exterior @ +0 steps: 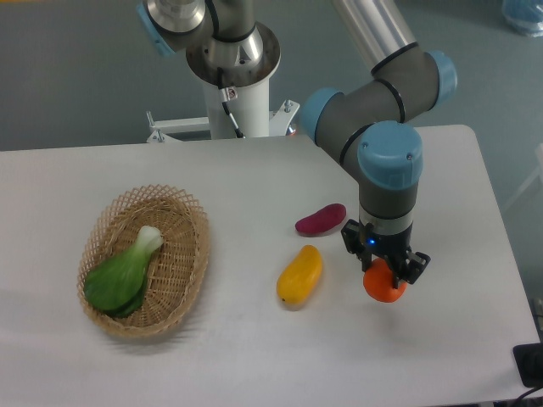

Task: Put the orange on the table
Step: 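Lift the held orange slightly with the gripper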

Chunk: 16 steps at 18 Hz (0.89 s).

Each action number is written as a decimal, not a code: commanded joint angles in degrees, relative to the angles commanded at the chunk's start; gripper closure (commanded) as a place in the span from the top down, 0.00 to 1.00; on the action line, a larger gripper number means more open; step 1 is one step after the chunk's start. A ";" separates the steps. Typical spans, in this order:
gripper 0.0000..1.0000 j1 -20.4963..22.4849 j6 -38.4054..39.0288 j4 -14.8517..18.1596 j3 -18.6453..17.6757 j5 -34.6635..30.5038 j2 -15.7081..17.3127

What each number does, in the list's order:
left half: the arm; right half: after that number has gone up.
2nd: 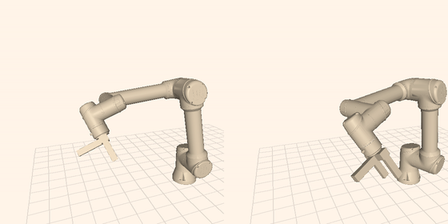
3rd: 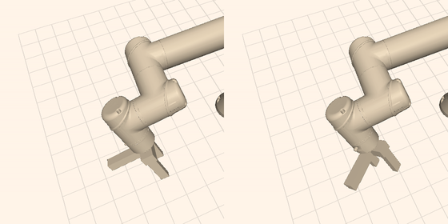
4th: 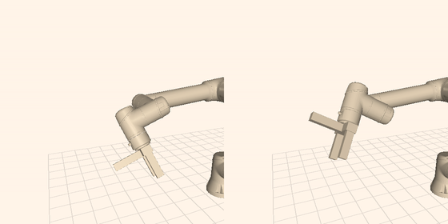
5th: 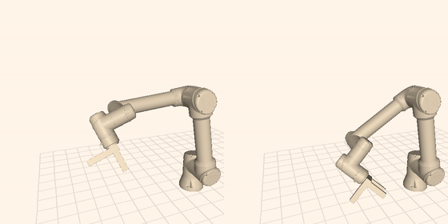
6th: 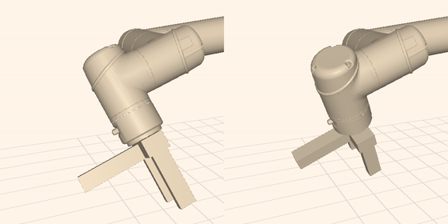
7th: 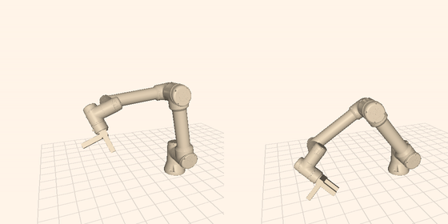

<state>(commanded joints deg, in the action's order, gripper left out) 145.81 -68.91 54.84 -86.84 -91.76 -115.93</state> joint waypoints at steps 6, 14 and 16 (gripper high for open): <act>0.46 0.00 1.15 -0.09 0.44 0.00 -0.35; 0.46 0.00 1.41 -0.09 0.88 -0.18 -1.41; 0.46 -0.09 1.41 -0.17 0.44 -0.35 -1.49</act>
<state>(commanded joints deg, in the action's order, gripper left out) 145.72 -67.50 54.67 -86.39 -92.11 -117.42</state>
